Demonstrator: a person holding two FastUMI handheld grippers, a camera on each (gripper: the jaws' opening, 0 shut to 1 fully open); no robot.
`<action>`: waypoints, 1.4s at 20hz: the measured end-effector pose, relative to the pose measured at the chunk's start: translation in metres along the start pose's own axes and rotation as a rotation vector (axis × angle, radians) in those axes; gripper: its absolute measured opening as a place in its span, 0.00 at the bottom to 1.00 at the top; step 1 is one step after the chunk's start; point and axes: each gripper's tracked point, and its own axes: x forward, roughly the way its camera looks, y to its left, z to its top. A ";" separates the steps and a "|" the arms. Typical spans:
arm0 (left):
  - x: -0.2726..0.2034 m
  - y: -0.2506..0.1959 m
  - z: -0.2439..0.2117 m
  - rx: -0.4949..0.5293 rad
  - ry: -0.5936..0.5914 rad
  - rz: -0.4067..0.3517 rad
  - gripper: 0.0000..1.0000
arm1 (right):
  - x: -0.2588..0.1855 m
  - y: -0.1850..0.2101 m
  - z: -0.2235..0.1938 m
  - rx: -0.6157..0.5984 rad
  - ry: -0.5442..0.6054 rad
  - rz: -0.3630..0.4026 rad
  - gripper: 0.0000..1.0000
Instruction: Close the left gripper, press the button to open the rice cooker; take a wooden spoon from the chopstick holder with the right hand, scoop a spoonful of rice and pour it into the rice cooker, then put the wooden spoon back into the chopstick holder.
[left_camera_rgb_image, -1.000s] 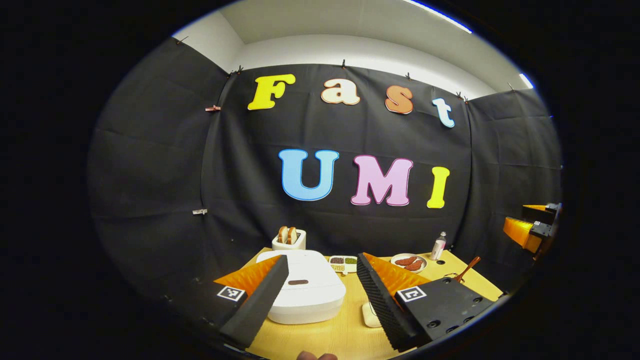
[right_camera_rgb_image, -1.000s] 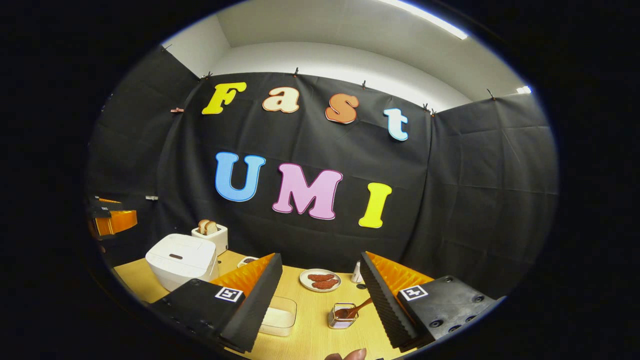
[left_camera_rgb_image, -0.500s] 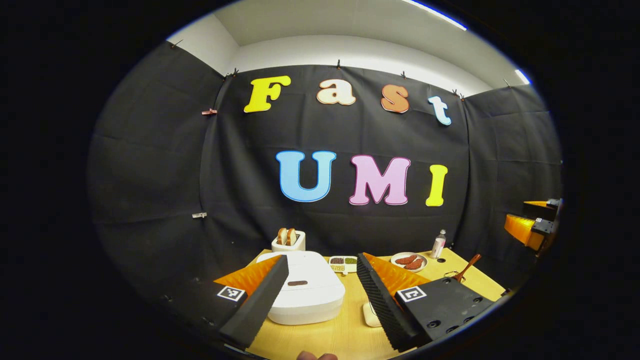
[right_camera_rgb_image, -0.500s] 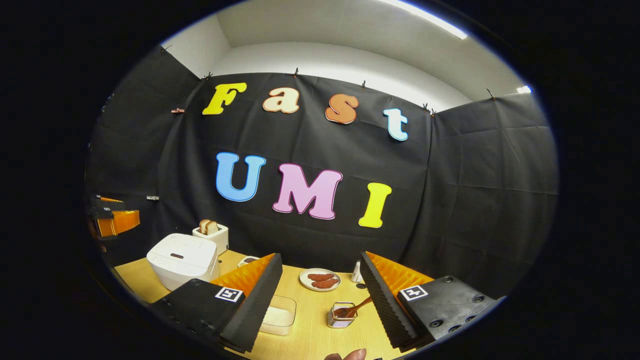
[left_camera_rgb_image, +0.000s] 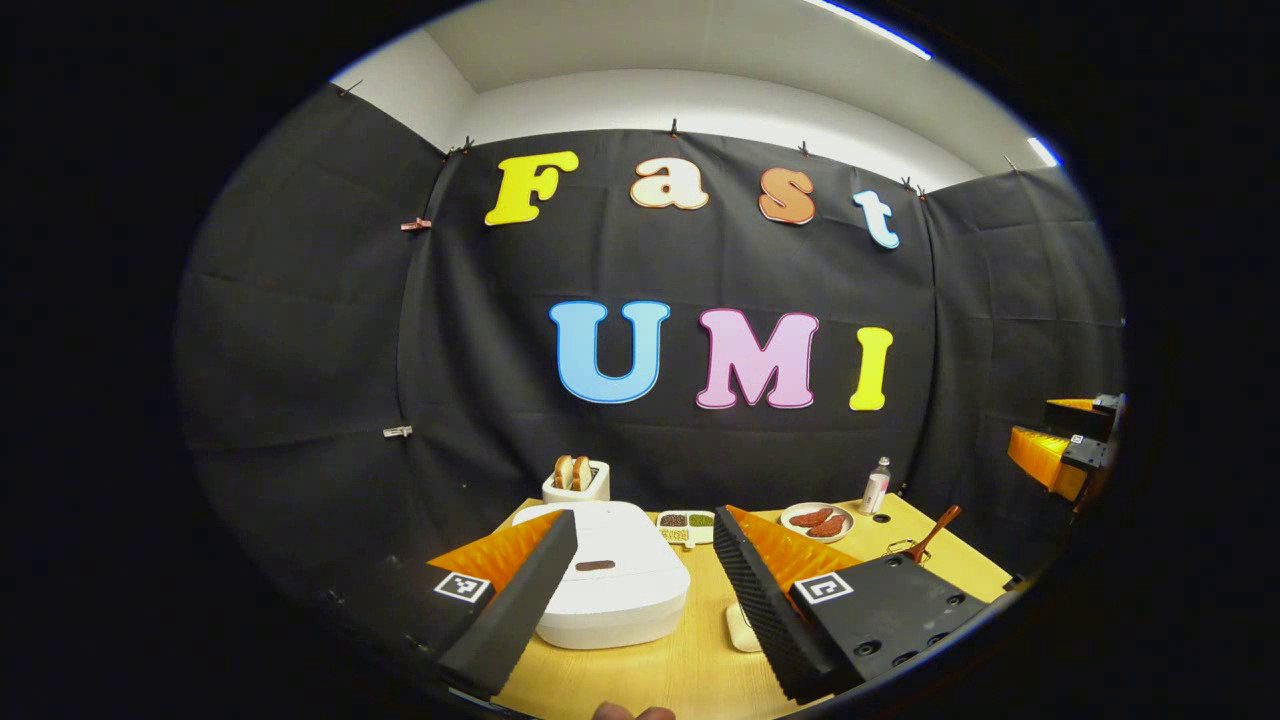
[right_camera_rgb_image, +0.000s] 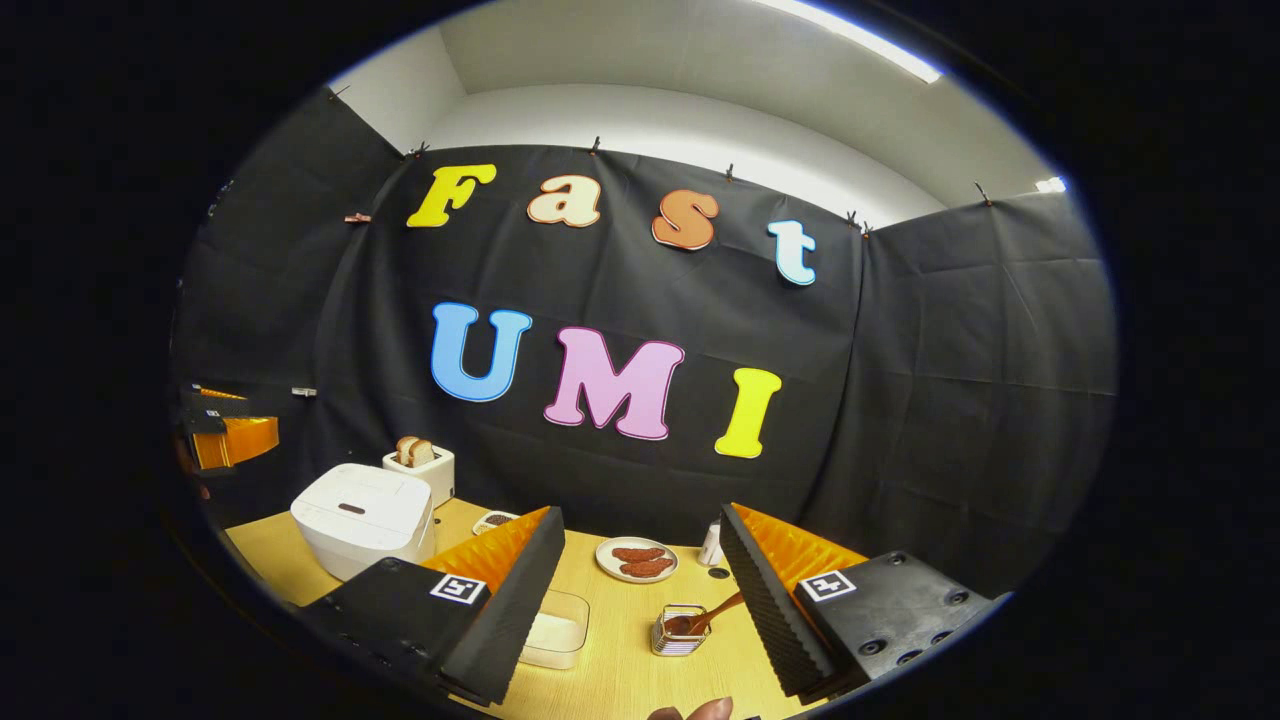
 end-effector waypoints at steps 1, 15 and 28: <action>0.000 0.000 0.000 0.000 0.001 -0.001 0.95 | 0.000 0.000 0.000 0.000 0.001 -0.001 0.98; 0.007 -0.006 -0.005 0.000 0.015 -0.017 0.95 | 0.001 -0.004 -0.003 0.002 0.008 -0.009 0.98; 0.109 0.009 -0.049 -0.098 0.212 -0.194 0.06 | 0.003 -0.030 -0.010 -0.047 0.033 -0.067 0.98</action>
